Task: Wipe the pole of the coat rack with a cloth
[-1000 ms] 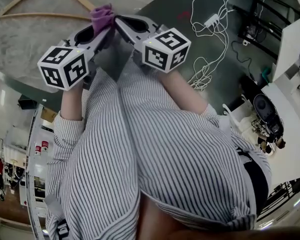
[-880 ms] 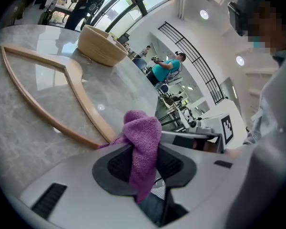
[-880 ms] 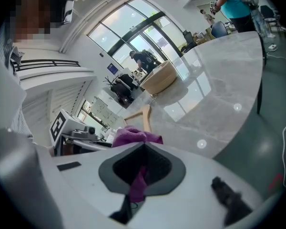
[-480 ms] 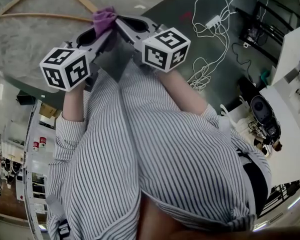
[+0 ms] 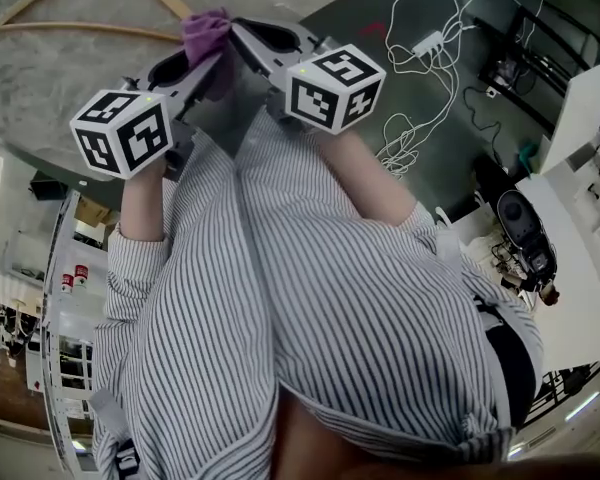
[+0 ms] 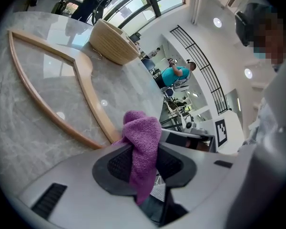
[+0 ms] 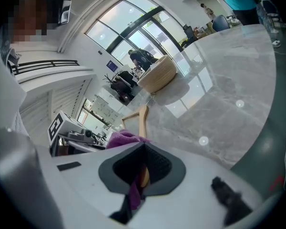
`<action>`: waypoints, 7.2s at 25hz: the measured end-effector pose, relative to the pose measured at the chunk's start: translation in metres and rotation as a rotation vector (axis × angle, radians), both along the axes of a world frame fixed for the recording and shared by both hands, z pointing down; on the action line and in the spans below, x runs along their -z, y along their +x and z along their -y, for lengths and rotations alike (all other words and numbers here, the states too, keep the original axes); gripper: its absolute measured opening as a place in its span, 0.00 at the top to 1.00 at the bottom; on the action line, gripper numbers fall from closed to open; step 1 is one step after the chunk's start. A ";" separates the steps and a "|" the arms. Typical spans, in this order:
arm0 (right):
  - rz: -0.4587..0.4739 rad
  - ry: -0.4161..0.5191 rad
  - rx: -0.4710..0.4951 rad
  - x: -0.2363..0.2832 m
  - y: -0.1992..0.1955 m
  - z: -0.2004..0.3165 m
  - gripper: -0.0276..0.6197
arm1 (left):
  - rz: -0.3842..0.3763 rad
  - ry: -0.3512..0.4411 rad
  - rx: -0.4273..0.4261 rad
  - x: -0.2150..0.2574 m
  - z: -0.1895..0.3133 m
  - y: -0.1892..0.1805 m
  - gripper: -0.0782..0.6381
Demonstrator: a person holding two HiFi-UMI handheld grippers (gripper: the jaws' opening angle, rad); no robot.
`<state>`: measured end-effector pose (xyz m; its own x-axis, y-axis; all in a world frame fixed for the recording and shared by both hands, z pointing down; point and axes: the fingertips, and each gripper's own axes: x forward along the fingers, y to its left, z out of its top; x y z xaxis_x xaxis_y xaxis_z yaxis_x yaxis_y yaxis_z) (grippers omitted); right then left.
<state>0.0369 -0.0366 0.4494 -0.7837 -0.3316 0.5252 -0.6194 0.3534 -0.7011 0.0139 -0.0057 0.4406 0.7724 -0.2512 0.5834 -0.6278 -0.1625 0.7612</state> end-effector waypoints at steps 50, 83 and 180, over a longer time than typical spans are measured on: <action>0.006 0.073 0.044 0.022 -0.081 0.056 0.93 | -0.121 0.057 0.120 0.019 0.091 -0.079 0.71; -0.012 0.142 -0.044 0.014 -0.118 0.132 0.93 | -0.059 0.174 0.176 0.011 0.176 -0.117 0.71; -0.045 0.152 0.065 0.013 -0.275 0.102 0.93 | -0.228 0.182 0.734 0.019 0.146 -0.366 0.71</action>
<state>-0.2377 -0.1381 0.4368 -0.7828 -0.3597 0.5077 -0.6214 0.4937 -0.6084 -0.3516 -0.1519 0.4217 0.4681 -0.8193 0.3312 -0.4543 0.0984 0.8854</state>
